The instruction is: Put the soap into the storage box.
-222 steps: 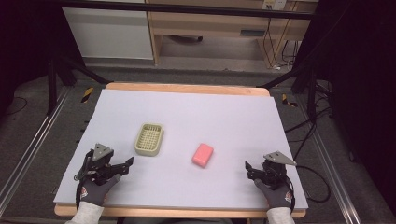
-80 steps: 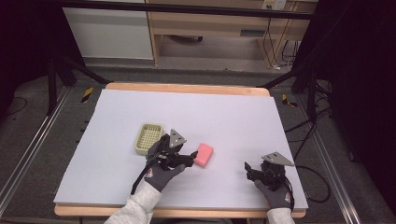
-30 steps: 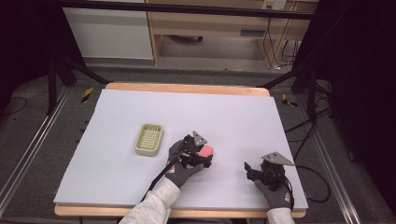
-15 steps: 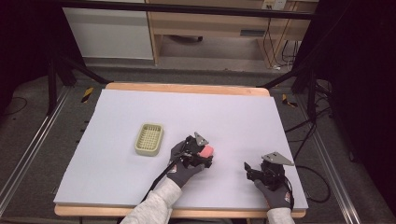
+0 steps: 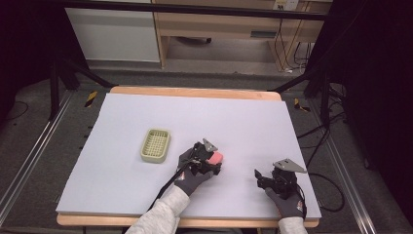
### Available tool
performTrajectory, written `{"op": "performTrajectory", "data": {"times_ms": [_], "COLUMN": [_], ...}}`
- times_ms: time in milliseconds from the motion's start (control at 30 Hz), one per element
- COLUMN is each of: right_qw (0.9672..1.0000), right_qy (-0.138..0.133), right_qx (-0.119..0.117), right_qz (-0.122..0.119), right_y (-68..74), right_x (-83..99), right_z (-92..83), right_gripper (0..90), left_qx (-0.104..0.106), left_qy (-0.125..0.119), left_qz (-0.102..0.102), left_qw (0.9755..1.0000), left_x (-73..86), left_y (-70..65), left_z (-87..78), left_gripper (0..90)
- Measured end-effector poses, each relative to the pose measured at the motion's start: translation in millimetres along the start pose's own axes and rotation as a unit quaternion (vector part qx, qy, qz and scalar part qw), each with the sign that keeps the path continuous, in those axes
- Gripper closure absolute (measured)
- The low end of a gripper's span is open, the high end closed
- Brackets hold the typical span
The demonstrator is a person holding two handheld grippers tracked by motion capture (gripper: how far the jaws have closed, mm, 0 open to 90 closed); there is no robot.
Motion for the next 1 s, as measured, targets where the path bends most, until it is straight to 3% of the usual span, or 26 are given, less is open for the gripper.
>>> {"op": "performTrajectory", "data": {"times_ms": [133, 1000], "right_qw": [1.0, 1.0], "right_qy": [0.0, 0.0], "right_qx": [0.0, -0.005], "right_qz": [0.0, -0.002], "right_y": [0.1, 0.4], "right_x": [0.0, -0.2], "right_z": [-0.1, 0.0], "right_gripper": [19.5, 19.9], "left_qx": [0.001, 0.0], "left_qy": [0.004, 0.021], "left_qz": [-0.001, 0.017], "left_qw": [1.0, 0.9996], "left_x": [-0.2, -0.9], "left_y": [1.2, -0.4], "left_z": [-1.5, 3.7], "left_gripper": [36.6, 37.1]}}
Point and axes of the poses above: each handheld gripper's, and its own axes: z roughly forward along the jaws, x roughly out of its underside, y roughly to its left, the point moved 1 cm from there along z, roughly forward along the jaws, and after that the axes turned 14 degrees about -y, right-handed, at the moved point
